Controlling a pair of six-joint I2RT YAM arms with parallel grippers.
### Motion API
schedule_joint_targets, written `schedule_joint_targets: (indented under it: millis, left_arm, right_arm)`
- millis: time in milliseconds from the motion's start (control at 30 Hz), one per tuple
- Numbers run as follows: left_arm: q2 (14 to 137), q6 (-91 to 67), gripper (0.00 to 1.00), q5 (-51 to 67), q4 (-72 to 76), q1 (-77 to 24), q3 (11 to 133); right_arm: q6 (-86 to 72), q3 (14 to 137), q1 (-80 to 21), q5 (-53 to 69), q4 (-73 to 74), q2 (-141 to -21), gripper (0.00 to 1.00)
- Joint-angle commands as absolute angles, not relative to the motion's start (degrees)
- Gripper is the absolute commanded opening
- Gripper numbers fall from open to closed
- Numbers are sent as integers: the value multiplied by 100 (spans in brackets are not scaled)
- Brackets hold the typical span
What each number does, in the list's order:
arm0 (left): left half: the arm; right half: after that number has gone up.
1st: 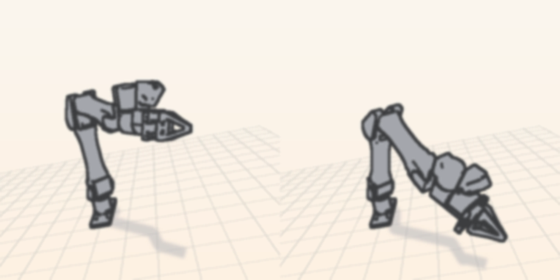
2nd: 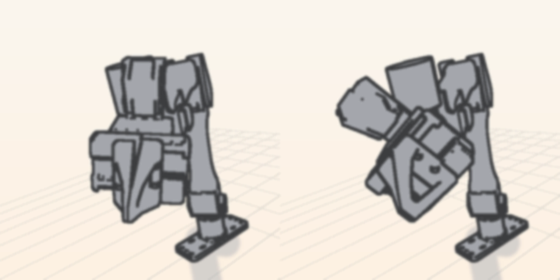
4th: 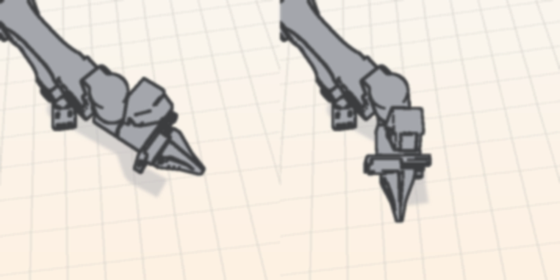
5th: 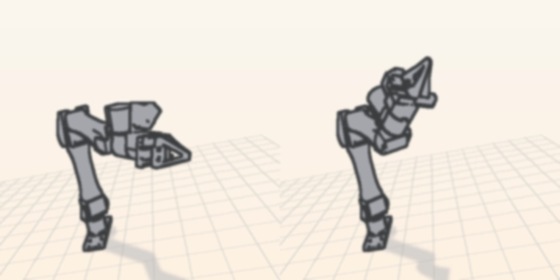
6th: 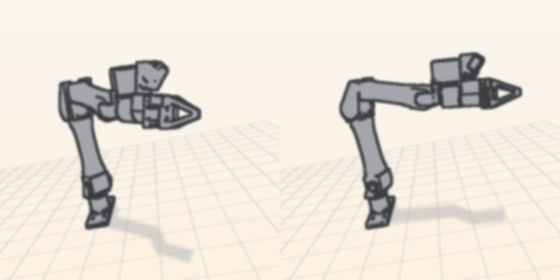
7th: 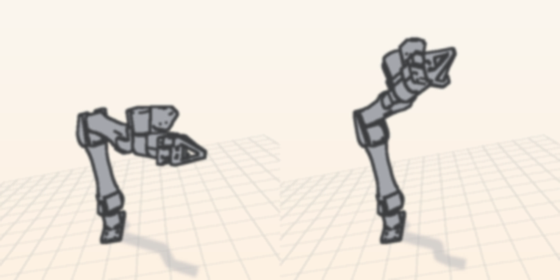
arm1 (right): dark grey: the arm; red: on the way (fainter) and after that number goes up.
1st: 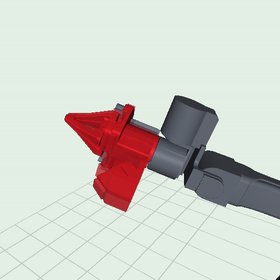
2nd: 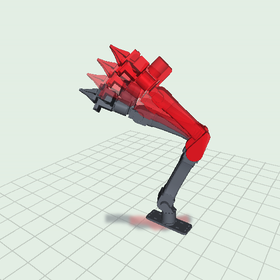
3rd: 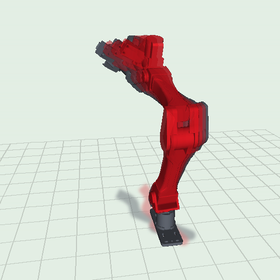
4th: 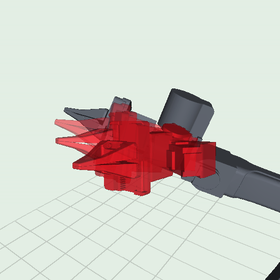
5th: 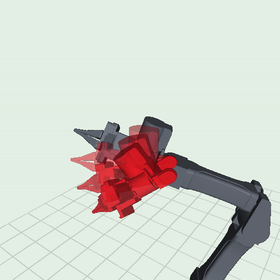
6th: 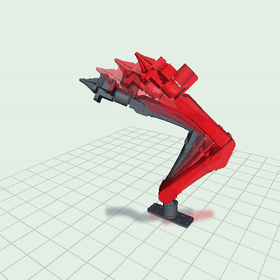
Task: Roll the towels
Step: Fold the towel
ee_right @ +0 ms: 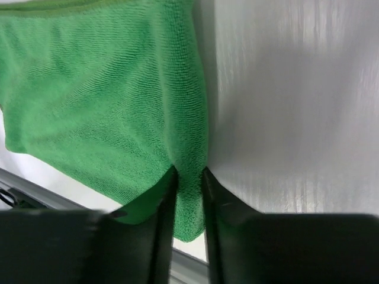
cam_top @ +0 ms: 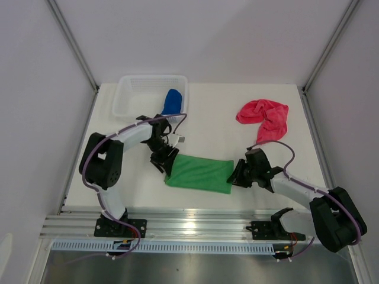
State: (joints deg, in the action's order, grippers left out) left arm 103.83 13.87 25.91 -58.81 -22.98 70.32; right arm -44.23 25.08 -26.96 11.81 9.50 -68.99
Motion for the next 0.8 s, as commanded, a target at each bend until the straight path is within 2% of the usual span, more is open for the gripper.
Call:
schedule_joint_targets:
  millis: [0,67,167,300,367,433,467,533,633,767]
  left_arm:
    - [10590,1231,51,2804,-5731,-2285,6979]
    - [10670,1187,54,2734,-5661,-2285,6979]
    - [10722,1108,55,2681,-5511,-2285,7040]
    - [10775,1081,55,2672,-5466,-2285,7189]
    - [10749,1186,55,2611,-5528,-2268,7286]
    - [10618,1239,56,2566,-5607,-2180,7400]
    - [10548,1248,56,2593,-5651,-2023,7426]
    - [10346,1239,56,2593,-5765,-1733,7532]
    - [9986,1204,56,2663,-5748,-1503,7402]
    - [9704,1143,56,2856,-5643,-1468,6988]
  right_arm:
    - [-4676,2408,-2830,1028,905,-6943,22]
    - [-4676,2417,-2978,1011,1036,-6891,11]
    - [-4737,2452,-3120,1019,1361,-6672,4]
    - [-4974,2470,-3567,1212,1800,-6311,6]
    - [-5237,2452,-3804,1309,1985,-6100,15]
    - [-5239,2566,-4165,1528,2468,-5968,33]
    - [-5038,2688,-4262,1494,2783,-5820,47]
    - [-4538,3381,-4315,997,3969,-5670,55]
    - [-3062,4608,-3818,292,4711,-5747,65]
    - [-1514,5588,-3129,886,3396,-7028,64]
